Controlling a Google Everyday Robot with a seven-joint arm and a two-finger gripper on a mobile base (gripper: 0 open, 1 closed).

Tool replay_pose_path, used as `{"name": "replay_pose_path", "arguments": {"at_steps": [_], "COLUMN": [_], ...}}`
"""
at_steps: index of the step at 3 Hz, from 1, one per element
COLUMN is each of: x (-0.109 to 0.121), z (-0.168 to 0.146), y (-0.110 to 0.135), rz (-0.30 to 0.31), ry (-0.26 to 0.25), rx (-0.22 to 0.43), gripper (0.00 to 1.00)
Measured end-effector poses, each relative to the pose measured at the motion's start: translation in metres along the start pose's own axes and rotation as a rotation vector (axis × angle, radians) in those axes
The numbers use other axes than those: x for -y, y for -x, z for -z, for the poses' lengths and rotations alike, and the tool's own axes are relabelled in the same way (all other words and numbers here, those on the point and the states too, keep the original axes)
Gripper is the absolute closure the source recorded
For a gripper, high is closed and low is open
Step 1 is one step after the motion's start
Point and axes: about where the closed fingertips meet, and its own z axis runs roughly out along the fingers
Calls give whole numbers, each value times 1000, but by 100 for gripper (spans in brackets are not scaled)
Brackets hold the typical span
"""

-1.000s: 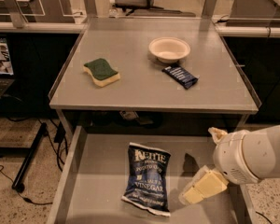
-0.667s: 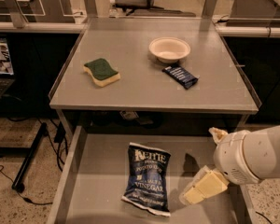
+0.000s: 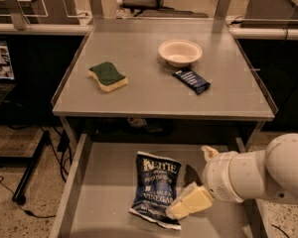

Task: Pick blue chip bag from top drawer and place on counter

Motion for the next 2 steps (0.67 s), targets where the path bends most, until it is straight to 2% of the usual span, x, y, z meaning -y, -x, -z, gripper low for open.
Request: {"name": "replay_pose_path", "arguments": {"at_steps": [1, 2], "x": [-7, -19], "z": [-22, -60], "y": [5, 8], "rz": [-20, -37], "ry": [9, -4], "rx": [30, 31], "gripper": [0, 0]}}
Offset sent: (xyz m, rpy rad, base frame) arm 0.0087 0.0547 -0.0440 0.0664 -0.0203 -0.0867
